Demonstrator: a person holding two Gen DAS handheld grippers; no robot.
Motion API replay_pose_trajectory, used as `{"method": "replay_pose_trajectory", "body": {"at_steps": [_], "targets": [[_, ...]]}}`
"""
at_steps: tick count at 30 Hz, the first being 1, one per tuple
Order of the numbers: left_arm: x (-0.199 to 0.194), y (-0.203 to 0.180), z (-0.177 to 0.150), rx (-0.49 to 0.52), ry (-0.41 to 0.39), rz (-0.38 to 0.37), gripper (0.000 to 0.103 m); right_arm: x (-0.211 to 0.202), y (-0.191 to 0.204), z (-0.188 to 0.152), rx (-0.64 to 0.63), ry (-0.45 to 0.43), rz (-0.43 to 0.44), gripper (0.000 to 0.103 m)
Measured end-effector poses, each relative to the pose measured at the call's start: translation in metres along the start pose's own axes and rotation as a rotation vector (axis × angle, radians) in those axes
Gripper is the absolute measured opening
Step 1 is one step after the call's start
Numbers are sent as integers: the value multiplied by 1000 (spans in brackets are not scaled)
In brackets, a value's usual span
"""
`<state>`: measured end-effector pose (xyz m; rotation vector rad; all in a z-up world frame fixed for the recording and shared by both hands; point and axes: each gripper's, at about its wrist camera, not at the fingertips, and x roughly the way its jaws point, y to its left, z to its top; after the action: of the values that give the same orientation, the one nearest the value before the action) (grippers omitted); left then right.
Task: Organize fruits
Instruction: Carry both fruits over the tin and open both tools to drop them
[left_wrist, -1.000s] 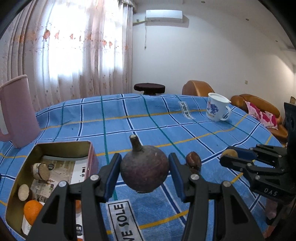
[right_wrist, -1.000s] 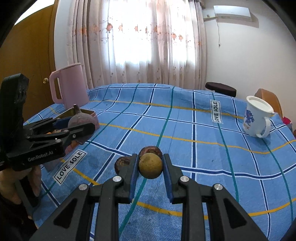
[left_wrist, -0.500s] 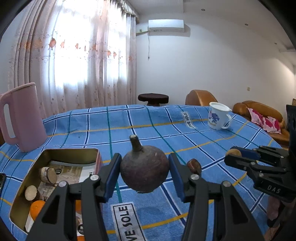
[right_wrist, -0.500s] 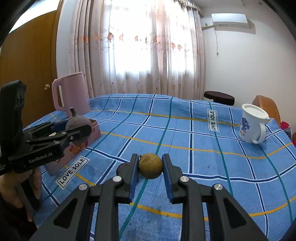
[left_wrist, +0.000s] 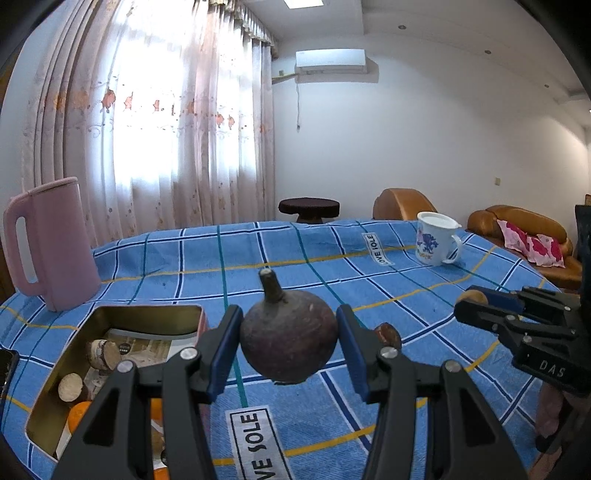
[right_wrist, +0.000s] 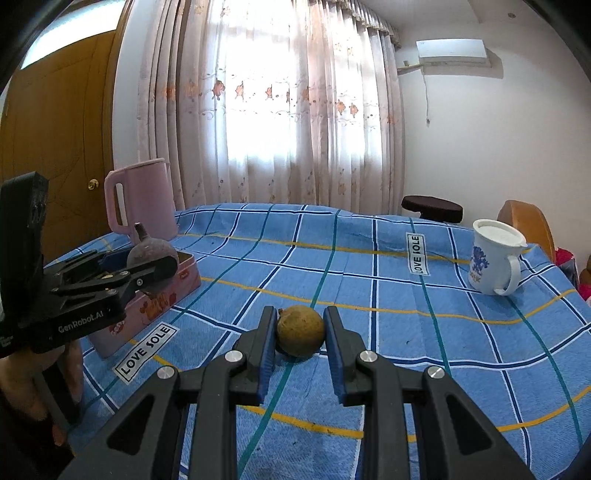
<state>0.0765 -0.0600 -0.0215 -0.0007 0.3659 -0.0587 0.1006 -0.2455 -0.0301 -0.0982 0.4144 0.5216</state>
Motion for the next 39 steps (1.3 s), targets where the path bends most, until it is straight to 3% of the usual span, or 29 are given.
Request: {"method": "replay_pose_trajectory", "body": {"at_steps": [11, 28, 39], "targets": [[-8, 8, 0, -27, -7, -2, 54, -1, 13, 3, -37, -39, -16, 27], [-28, 57, 6, -95, -3, 46, 54, 28, 69, 41, -69, -41, 131, 27], [-37, 116, 4, -175, 20, 140, 54, 58, 131, 61, -146, -17, 233, 27]]}}
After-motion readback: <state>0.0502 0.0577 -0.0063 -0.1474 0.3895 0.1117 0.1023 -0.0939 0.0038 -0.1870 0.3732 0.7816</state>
